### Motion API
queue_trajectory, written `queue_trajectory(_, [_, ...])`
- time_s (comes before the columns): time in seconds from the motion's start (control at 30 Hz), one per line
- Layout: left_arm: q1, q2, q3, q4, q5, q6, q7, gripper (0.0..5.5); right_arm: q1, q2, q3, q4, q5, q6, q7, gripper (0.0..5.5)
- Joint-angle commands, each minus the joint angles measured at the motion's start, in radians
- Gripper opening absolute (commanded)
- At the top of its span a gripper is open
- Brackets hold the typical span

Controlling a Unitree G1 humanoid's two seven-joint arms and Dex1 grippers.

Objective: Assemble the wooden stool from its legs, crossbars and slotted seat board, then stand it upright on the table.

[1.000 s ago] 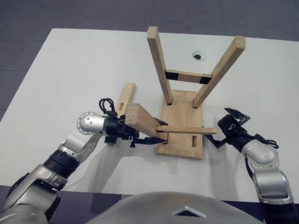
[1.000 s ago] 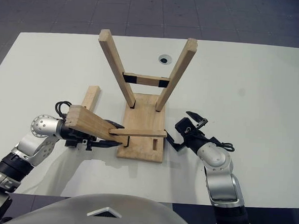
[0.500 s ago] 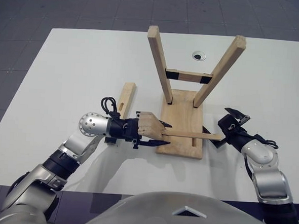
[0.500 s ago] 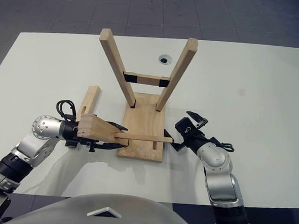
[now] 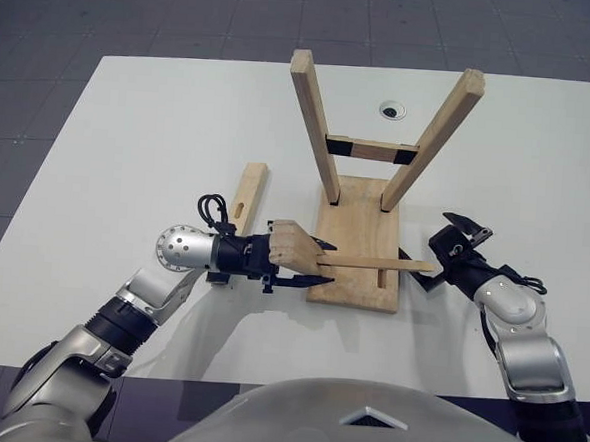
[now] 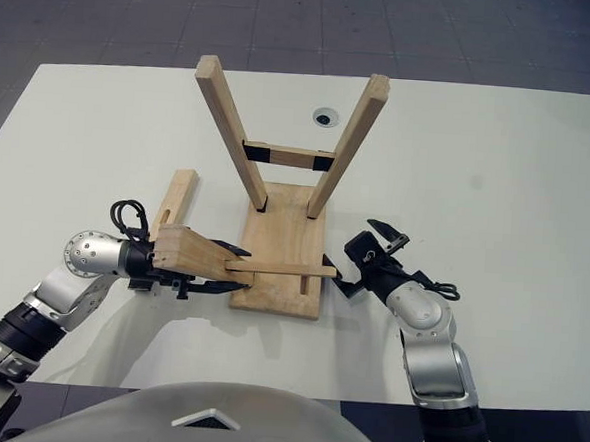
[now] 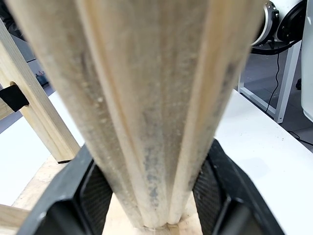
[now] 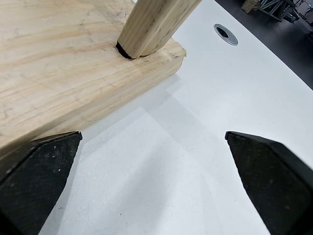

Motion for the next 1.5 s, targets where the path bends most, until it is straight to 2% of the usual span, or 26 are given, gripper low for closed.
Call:
queue_trajectory(0.03, [0.124,0.078,-0.200,0.300,0.364,0.264,-0.044,2.05,-0.046,0.039,0.065,-0.030,0.074,-0.052,0.045,5.50])
queue_trajectory(0.27, [0.097,0.057,-0.184,0.295,0.327,0.279,-0.041,2.05,-0.047,0.038,0.065,-0.034,0.075,-0.050,0.045,5.50])
queue_trajectory(0.67, [0.070,0.080,-0.107,0.044,0.187,0.328,-0.038,2.05,-0.056,0.039,0.060,-0.016,0.071,-0.063,0.038,5.50])
queue_trajectory(0.87, [0.076,0.076,-0.082,-0.001,0.161,0.338,-0.053,2.05,-0.055,0.038,0.059,-0.012,0.074,-0.066,0.034,5.50])
queue_trajectory(0.9, [0.078,0.073,-0.081,0.000,0.159,0.332,-0.059,2.42,-0.055,0.038,0.059,-0.012,0.074,-0.067,0.033,5.50])
queue_trajectory(1.03, [0.095,0.055,-0.059,-0.012,0.157,0.364,-0.085,3.15,-0.056,0.031,0.062,-0.006,0.081,-0.075,0.029,5.50])
queue_trajectory(1.33, [0.107,-0.001,0.015,0.001,0.203,0.361,-0.072,4.38,-0.044,0.015,0.061,-0.007,0.096,-0.088,0.019,5.50])
queue_trajectory(1.5, [0.104,-0.017,0.064,0.025,0.230,0.345,-0.075,5.25,-0.020,-0.002,0.035,-0.019,0.107,-0.093,0.020,5.50])
